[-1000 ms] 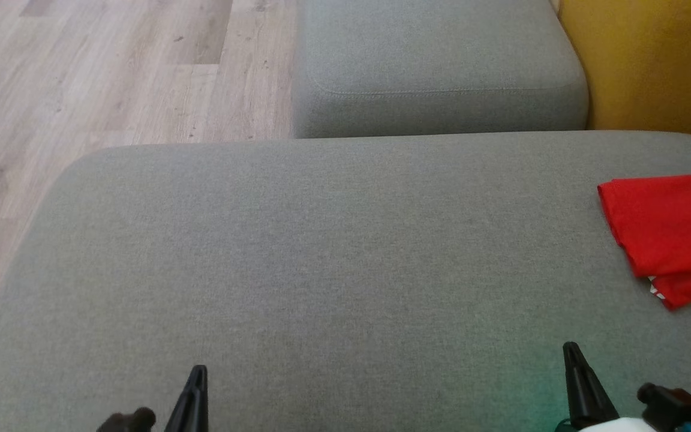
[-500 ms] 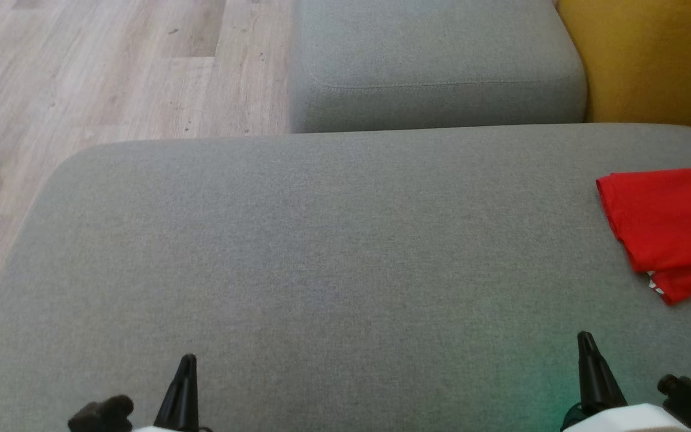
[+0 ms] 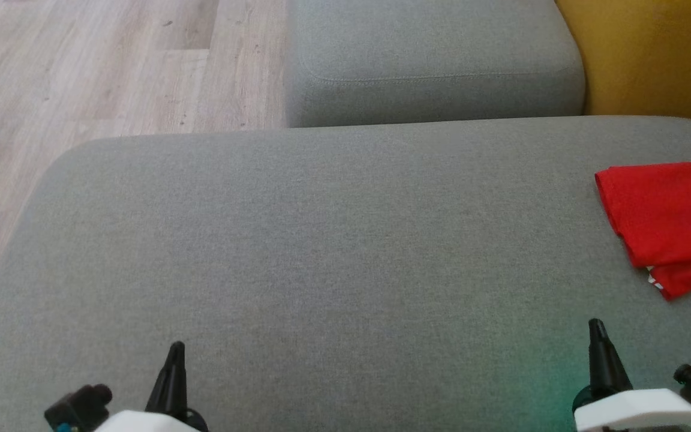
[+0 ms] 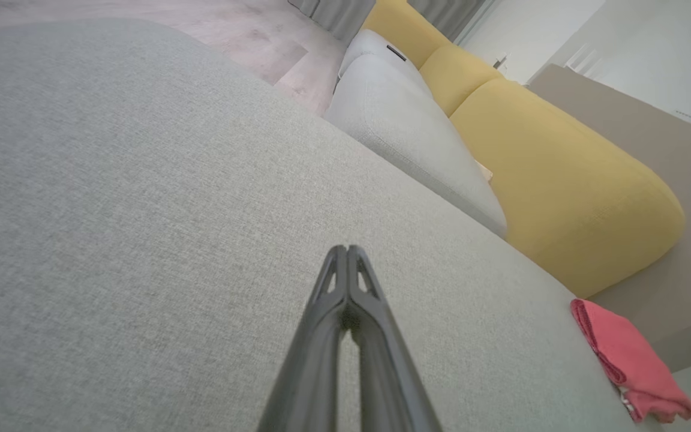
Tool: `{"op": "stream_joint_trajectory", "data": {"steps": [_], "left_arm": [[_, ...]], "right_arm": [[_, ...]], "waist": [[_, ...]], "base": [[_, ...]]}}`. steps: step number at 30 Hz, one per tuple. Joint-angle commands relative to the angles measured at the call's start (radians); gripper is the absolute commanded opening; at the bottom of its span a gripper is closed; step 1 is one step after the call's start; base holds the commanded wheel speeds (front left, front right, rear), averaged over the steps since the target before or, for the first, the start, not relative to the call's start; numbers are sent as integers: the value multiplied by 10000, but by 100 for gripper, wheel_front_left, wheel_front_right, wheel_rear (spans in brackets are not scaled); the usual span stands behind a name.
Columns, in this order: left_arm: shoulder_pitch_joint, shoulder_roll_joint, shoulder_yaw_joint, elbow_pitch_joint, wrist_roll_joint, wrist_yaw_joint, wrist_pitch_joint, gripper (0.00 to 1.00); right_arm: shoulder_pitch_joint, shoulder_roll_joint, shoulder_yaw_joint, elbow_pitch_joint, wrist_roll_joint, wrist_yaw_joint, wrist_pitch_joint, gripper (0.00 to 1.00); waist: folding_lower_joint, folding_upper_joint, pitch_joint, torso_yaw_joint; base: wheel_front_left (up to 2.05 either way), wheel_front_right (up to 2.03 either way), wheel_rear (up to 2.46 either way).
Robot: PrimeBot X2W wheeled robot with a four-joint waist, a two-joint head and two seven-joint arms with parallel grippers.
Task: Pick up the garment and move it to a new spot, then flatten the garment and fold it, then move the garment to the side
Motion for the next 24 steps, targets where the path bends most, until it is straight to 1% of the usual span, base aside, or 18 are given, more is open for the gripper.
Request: {"op": "stream_joint_trajectory", "data": {"steps": [1,24], "left_arm": [[-598,154,222,-289,-300,-94,34,0],[-1342,187,786,39,-3252,-463,687,0]], "right_arm": [[-570,-15,-2,-350,276,25,36,0],[-1118,32,-412,-373,2875,38,719,0]], "waist": [[-1,0,14,-7],[-1,0,271,-134]], "base": [[0,0,0],[0,0,0]]}}
